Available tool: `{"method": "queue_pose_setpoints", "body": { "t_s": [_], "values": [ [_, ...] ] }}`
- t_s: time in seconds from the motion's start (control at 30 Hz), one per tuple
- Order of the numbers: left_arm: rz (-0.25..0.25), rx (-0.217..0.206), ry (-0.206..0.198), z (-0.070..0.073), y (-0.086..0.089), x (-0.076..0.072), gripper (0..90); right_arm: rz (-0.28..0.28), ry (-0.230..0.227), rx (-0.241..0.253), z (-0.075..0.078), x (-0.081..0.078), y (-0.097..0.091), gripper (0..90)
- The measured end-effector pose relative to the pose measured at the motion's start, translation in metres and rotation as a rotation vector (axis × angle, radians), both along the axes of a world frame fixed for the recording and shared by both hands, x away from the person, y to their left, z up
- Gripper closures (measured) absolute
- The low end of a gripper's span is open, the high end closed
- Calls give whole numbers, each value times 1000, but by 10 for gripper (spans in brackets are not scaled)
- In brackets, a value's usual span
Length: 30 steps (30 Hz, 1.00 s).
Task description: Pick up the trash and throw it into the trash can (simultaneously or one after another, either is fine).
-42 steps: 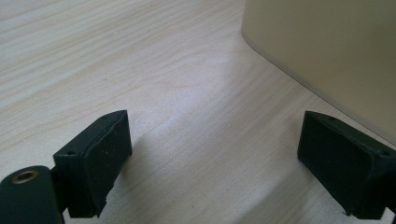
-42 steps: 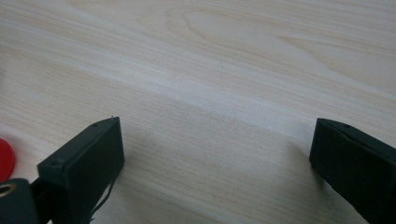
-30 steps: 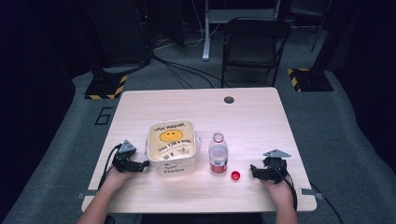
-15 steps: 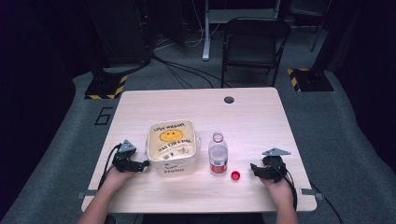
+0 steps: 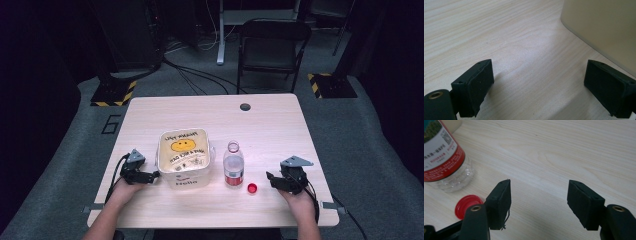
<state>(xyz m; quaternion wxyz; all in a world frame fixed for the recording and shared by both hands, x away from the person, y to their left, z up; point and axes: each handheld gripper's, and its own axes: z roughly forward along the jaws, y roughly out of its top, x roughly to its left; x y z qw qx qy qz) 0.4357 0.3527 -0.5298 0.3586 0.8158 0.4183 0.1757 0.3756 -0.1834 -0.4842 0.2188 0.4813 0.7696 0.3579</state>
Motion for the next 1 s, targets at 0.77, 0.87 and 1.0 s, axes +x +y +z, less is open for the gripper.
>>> {"method": "queue_pose_setpoints", "body": {
  "t_s": [0.77, 0.87, 1.0],
  "values": [
    [6, 7, 2, 0, 0, -1, 82, 38, 22, 39, 28, -21, 26, 319],
    [7, 3, -5, 0, 0, -1, 82, 31, 10, 58, 34, -27, 30, 316],
    [-24, 9, 1, 0, 3, -1, 83, 29, -6, 63, 40, -34, 34, 310]
  ]
}}
